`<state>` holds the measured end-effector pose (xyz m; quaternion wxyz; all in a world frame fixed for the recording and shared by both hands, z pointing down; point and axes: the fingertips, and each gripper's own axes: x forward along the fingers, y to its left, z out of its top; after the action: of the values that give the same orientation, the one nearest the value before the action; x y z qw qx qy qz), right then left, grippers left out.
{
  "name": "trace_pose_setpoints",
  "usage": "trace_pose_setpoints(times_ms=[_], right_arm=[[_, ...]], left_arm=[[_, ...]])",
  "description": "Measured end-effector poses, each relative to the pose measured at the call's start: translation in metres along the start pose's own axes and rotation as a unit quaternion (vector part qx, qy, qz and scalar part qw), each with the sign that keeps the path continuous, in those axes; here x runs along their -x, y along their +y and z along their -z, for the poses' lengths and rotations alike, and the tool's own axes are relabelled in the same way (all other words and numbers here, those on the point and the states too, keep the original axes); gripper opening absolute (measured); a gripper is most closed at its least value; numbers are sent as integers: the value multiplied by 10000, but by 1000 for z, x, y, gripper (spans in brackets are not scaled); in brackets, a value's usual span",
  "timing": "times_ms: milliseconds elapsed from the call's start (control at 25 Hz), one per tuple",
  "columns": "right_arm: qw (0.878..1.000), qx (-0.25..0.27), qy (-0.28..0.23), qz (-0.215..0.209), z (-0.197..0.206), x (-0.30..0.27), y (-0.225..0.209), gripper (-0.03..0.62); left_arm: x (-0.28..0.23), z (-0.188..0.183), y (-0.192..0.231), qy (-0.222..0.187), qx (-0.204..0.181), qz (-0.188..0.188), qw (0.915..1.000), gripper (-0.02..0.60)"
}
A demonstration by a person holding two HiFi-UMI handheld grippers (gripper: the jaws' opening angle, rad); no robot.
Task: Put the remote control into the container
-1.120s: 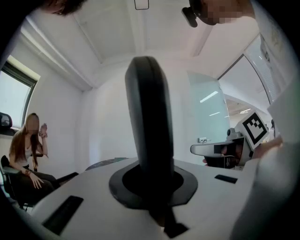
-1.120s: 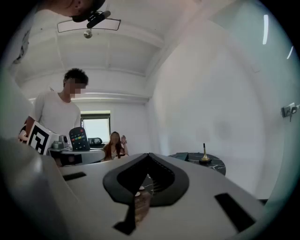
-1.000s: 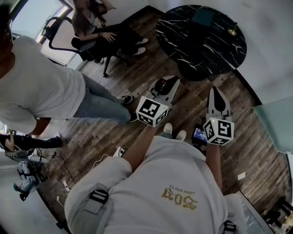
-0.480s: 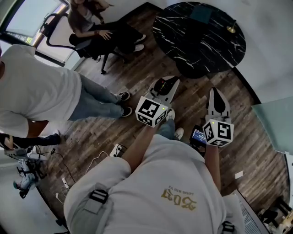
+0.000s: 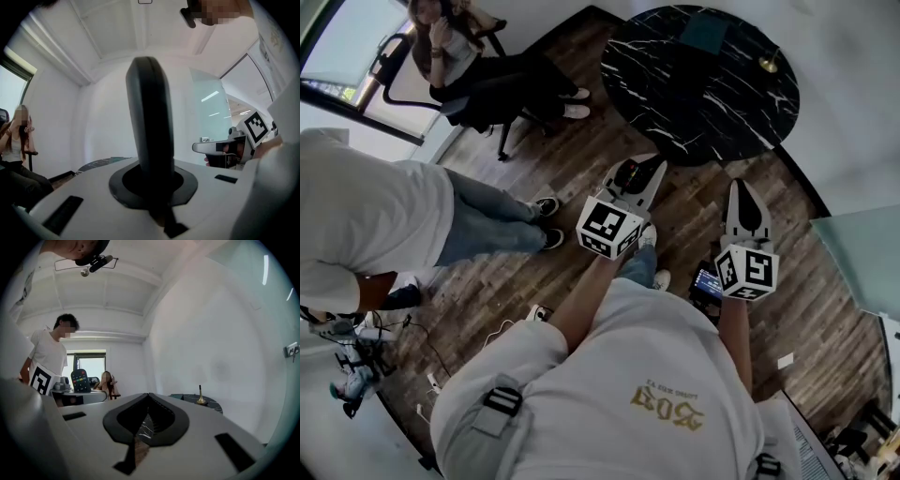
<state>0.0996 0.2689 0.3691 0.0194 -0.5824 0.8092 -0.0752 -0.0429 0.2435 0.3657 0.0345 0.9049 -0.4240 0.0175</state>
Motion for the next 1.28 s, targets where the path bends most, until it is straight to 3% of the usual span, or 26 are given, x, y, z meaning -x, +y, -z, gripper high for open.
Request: trace_pose_setpoints(times_ms=[640,1280], right_arm=[[9996,-12,59,261,-8,-109,-24,11],[9993,-54,69,365,-9,-157,-34,11]], left_arm=[[-82,-16,85,-25,28,243,9997,23],[-115,-13,121,44,108,326,9994,23]])
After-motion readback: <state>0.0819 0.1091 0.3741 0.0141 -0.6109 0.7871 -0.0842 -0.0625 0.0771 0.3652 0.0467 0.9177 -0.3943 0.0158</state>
